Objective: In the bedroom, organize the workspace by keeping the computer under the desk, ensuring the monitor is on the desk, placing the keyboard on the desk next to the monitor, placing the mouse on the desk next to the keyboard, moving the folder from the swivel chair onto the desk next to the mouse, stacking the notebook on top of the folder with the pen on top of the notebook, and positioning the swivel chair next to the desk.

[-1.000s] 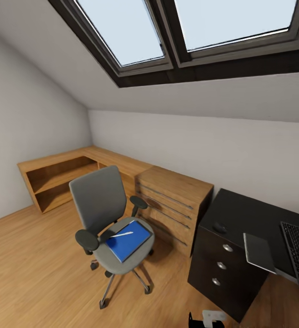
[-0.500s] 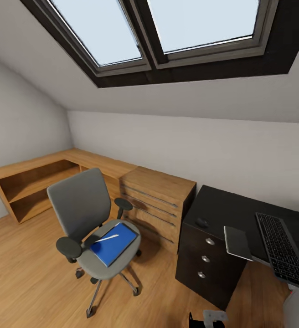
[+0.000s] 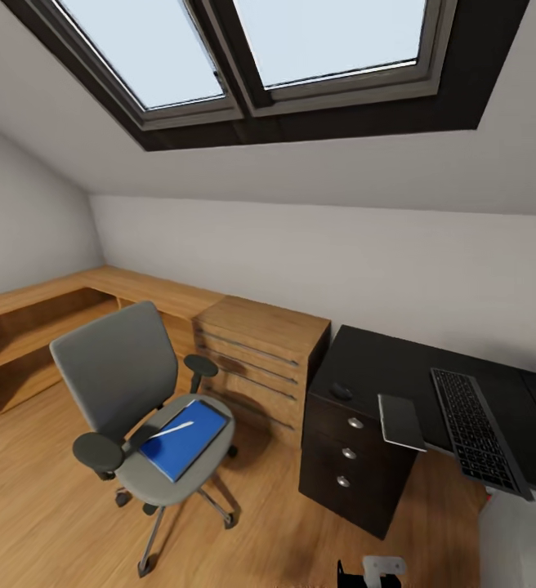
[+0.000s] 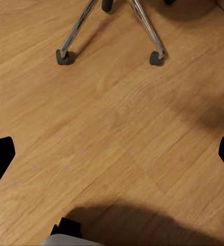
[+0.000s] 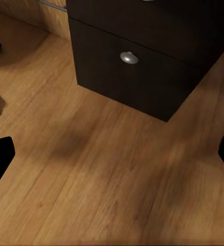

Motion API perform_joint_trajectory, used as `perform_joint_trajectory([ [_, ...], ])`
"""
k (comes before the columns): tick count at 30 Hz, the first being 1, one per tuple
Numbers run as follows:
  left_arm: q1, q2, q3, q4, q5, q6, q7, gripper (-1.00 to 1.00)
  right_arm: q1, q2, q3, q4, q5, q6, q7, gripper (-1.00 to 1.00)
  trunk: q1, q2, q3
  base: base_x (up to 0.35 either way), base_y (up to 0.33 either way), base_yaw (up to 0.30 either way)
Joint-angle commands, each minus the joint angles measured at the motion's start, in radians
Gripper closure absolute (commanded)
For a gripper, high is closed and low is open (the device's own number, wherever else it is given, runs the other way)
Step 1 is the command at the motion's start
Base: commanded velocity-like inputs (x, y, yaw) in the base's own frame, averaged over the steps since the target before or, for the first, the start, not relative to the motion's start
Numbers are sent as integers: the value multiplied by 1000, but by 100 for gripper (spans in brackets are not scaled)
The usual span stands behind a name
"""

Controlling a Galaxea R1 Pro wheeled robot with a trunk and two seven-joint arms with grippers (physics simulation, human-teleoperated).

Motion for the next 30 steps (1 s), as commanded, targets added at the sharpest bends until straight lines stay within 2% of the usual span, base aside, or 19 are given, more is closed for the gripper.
perform_joint_trajectory([
  [1, -1, 0, -6, 1, 11, -1, -6, -100, -1, 0, 9, 1, -8, -3, -3, -100, 0, -1, -3, 0, 0, -99],
  [13, -1, 0, -5, 1, 14, 3, -3, -100, -1, -2, 9, 1, -7, -3, -2, -100, -42, 76, 14, 0, 0, -46],
  [30, -1, 0, -4, 2, 14, 4, -2, -100, -1, -1, 11, 2, -2, -4, -2, -100, -107, 195, 64, 0, 0, -2],
])
